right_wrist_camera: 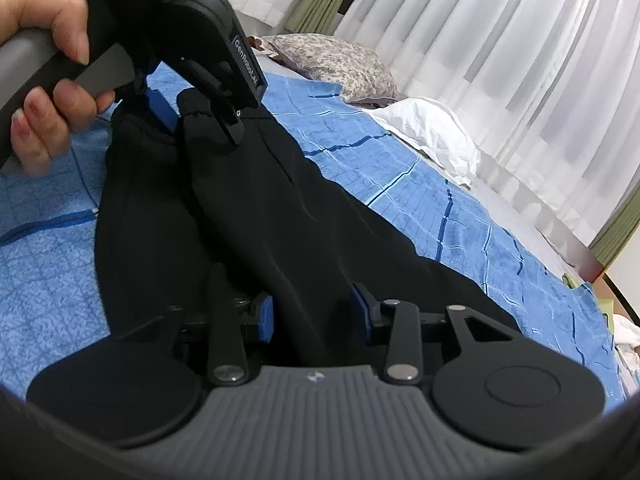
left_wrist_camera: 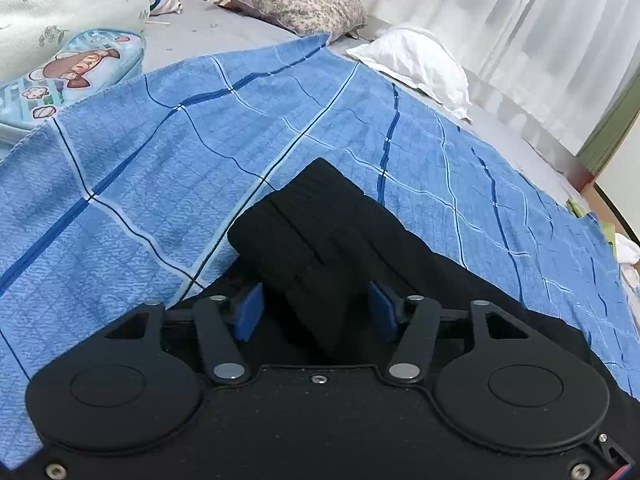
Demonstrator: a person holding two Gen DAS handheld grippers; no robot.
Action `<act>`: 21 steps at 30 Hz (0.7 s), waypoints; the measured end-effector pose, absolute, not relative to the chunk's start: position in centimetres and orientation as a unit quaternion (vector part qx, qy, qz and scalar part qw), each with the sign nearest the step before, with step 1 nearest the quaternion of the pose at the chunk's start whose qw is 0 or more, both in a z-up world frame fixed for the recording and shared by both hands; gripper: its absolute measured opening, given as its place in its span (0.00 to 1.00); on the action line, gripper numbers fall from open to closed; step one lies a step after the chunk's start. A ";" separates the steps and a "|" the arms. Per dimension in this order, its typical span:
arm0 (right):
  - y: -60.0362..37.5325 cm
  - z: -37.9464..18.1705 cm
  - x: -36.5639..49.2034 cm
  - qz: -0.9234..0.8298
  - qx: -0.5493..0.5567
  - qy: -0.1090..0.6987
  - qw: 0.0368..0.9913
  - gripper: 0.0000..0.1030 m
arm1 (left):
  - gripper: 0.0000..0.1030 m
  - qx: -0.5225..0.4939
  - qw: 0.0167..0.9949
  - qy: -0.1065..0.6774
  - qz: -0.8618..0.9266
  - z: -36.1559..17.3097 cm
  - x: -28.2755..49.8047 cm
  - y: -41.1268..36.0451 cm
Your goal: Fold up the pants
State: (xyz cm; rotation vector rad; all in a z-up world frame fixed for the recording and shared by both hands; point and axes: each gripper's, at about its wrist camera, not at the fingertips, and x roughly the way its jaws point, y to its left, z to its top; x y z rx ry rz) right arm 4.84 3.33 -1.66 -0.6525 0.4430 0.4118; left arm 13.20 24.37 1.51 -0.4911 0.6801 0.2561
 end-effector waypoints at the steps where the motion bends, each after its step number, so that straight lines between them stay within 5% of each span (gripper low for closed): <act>1: 3.3 -1.6 5.0 0.198 -0.315 0.215 0.903 0.55 | 0.57 -0.237 0.905 0.329 0.124 1.6 13.3 24.3; 8: 4.0 -1.9 5.0 0.196 -0.328 0.207 0.901 0.43 | 0.54 -0.236 0.905 0.329 0.133 1.6 13.5 23.9; 10: 4.0 -1.9 5.0 0.198 -0.326 0.208 0.901 0.34 | 0.24 -0.221 0.905 0.330 0.150 1.8 13.4 23.7; 11: 4.1 -1.9 5.1 0.199 -0.323 0.210 0.901 0.20 | 0.19 -0.213 0.906 0.332 0.156 1.9 13.5 23.7; 13: 4.0 -1.7 5.1 0.204 -0.316 0.214 0.901 0.11 | 0.13 -0.216 0.906 0.328 0.158 2.1 13.0 23.8; 21: 3.5 1.3 3.0 0.236 -0.277 0.199 0.910 0.06 | 0.12 -0.158 0.934 0.280 0.155 5.4 9.8 22.9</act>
